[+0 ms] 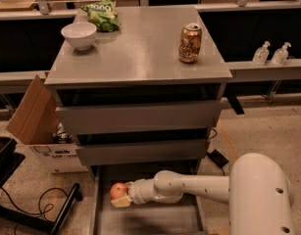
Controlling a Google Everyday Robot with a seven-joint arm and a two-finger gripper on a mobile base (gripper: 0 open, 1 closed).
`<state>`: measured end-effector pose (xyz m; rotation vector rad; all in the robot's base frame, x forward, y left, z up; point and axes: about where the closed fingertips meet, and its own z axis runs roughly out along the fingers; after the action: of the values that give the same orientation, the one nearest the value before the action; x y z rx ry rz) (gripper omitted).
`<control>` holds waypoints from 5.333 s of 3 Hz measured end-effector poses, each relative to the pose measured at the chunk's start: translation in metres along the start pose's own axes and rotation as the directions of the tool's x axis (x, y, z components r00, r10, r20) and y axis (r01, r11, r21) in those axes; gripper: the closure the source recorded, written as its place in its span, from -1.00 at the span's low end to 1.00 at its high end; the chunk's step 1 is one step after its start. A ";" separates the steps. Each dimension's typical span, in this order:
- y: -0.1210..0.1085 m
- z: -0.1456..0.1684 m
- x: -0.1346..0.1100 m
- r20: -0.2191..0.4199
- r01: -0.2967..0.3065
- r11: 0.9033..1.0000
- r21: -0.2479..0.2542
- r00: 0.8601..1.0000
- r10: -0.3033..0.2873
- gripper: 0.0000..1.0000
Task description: Place apple into bottom drawer
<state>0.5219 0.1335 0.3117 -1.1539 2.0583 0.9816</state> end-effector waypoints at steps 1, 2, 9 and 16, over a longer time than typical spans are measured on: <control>-0.051 0.013 0.017 -0.012 0.074 0.997 0.004 0.997 -0.074 1.00; -0.096 0.024 0.032 -0.030 0.115 0.993 0.022 0.993 -0.114 1.00; -0.133 0.078 0.132 -0.053 -0.005 0.999 0.051 0.999 0.008 -1.00; -0.136 -0.191 0.037 0.005 0.018 0.814 0.581 1.000 -0.025 -1.00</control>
Offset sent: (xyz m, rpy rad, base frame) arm 0.1216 -0.0522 -0.1103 -0.0931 -0.1443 0.0627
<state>0.6001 -0.0876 0.3476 -0.8286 2.1088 0.2876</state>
